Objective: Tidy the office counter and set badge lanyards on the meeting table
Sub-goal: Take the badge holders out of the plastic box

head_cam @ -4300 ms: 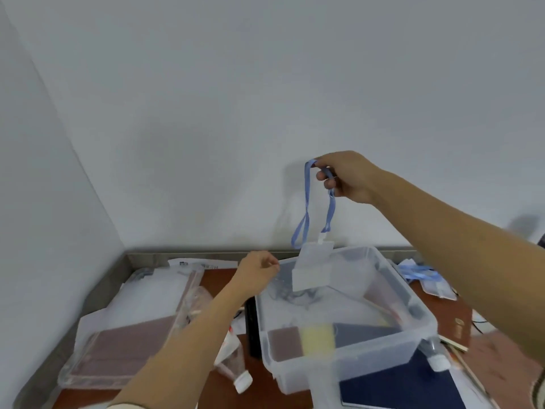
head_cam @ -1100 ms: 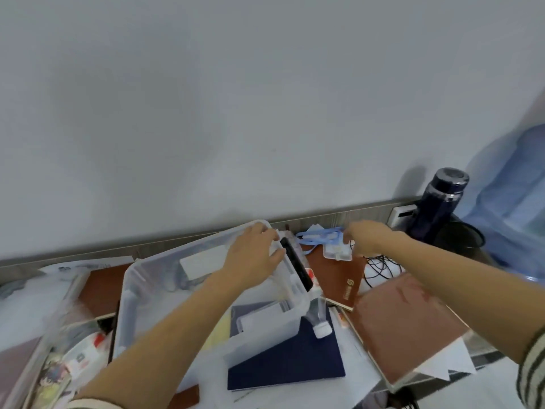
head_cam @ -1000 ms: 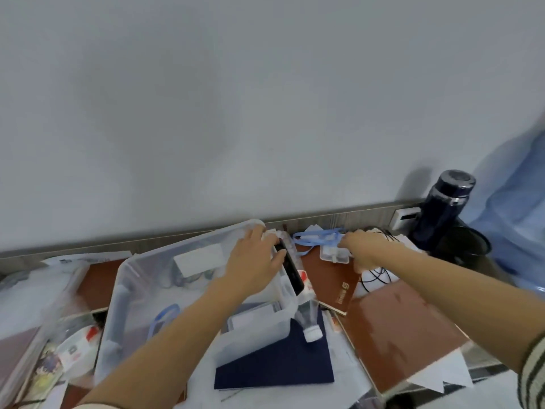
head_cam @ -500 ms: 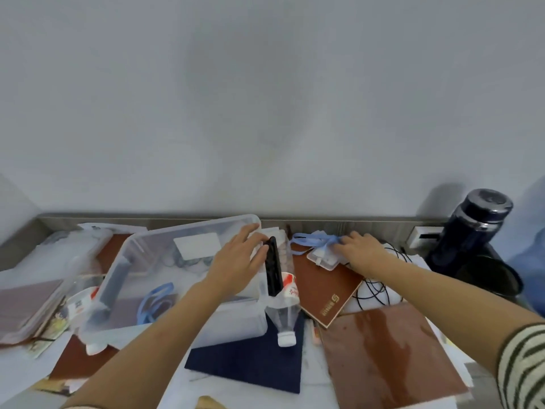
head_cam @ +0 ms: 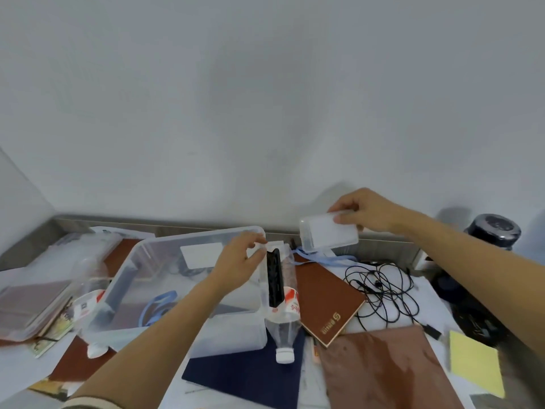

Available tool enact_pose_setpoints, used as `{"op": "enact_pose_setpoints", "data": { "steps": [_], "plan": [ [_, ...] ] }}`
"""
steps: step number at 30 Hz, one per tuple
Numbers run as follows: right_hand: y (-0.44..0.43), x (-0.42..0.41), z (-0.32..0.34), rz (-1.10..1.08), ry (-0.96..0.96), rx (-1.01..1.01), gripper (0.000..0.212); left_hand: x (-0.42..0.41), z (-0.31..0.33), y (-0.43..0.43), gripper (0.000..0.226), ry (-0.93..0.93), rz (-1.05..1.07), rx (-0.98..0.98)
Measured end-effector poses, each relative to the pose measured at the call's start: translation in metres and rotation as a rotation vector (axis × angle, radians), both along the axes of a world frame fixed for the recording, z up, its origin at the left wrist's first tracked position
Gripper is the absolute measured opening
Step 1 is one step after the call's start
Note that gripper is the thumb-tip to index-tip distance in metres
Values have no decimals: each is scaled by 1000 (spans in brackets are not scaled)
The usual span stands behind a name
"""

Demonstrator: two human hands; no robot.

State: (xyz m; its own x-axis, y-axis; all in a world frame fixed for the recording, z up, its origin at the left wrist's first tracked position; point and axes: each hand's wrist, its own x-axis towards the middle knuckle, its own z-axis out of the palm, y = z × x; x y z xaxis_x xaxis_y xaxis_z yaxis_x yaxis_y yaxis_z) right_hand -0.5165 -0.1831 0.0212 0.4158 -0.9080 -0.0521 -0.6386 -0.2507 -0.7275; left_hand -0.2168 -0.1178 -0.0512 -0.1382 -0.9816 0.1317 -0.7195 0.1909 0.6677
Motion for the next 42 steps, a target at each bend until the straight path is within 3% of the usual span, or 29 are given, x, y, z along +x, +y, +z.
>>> {"op": "enact_pose_setpoints", "data": {
  "steps": [3,7,8,10,14,19,23,27,29,33,36,42],
  "plan": [
    [3,11,24,-30,-190,131,18,-6,16,-2,19,302,90,116],
    [0,30,46,-29,-334,292,11,-22,36,-12,33,805,130,365],
    [-10,86,76,-7,-363,258,11,29,59,-23,37,940,84,329],
    [-9,108,96,2,-436,309,11,40,72,-32,46,1066,-12,429],
    [-12,114,102,2,-499,373,11,30,78,-25,60,1099,-128,579],
    [-19,92,97,-94,-560,382,11,48,77,-24,60,1091,-80,611],
    [-25,95,87,-152,-480,378,13,106,88,-23,39,1227,29,483],
    [-21,121,69,-89,-168,359,23,169,95,-24,28,1501,221,355],
    [-17,137,58,-22,-21,354,25,192,91,-22,28,1551,283,336],
    [0,175,38,97,205,290,23,209,71,-14,52,1355,303,423],
    [13,205,24,188,317,280,21,206,56,-9,38,1095,299,436],
    [32,244,-24,294,579,304,18,200,27,7,19,150,99,344]
  ]
}}
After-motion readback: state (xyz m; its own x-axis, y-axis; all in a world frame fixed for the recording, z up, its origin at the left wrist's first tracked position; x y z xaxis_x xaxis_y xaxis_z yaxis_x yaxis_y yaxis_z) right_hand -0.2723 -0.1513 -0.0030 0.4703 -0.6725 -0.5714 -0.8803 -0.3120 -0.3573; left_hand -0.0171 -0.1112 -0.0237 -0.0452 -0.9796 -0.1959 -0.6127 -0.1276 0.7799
